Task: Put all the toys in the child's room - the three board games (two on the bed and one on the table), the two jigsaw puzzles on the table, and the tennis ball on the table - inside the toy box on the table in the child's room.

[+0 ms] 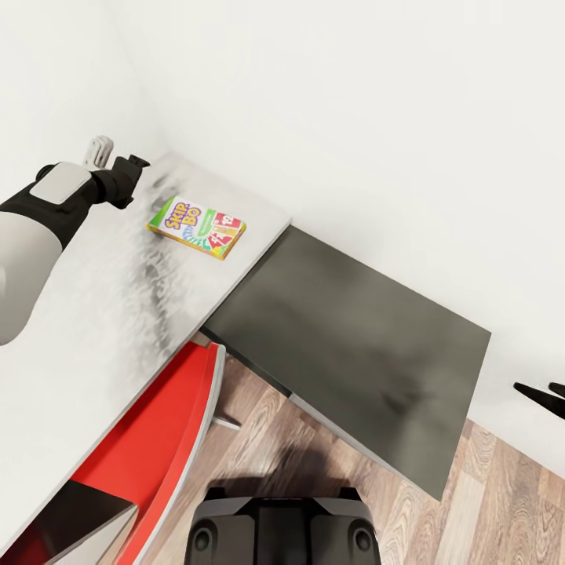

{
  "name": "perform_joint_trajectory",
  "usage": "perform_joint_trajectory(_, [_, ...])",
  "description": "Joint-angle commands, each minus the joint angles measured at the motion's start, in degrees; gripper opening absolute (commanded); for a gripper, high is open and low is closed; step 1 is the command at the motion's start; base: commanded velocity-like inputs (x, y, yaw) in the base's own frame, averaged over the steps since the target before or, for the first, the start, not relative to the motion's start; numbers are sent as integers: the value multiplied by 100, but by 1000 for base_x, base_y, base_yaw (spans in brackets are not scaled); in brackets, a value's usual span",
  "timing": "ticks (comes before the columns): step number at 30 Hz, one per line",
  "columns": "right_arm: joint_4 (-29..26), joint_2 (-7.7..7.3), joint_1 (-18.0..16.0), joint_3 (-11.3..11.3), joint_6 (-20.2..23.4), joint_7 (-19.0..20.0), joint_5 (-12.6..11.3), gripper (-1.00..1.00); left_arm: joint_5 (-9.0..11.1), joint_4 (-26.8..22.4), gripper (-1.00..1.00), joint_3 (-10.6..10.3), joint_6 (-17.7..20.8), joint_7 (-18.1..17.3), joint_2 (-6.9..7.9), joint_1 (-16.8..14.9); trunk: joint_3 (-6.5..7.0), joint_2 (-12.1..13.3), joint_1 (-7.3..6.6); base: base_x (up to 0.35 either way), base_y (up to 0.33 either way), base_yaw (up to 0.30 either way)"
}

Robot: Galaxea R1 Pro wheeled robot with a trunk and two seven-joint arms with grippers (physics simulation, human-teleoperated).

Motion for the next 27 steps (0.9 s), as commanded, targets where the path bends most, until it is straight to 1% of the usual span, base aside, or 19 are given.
perform_joint_trajectory(1, [1, -15, 22, -32, 20, 112, 10, 100, 47, -13, 100, -40, 6, 36, 0, 9, -7, -9, 3, 0, 0, 0])
perform_joint_trajectory(2, [1, -15, 22, -32, 20, 112, 10, 100, 47, -13, 100, -40, 6, 36, 0, 9, -7, -9, 3, 0, 0, 0])
perform_joint_trajectory(5, [1, -37, 88, -93, 20, 273, 18, 100, 45, -17, 100, -51, -12, 1, -16, 58, -10, -9, 3, 0, 0, 0])
perform_joint_trajectory(11, [1, -25, 131, -130, 20, 386, 31, 100, 43, -20, 100, -60, -23, -40, -26, 96, -35, -9, 3, 0, 0, 0])
perform_joint_trajectory(27, [1, -57, 161, -165, 20, 485, 41, 100, 42, -19, 100, -65, -30, -89, -36, 146, -162, -9, 3, 0, 0, 0])
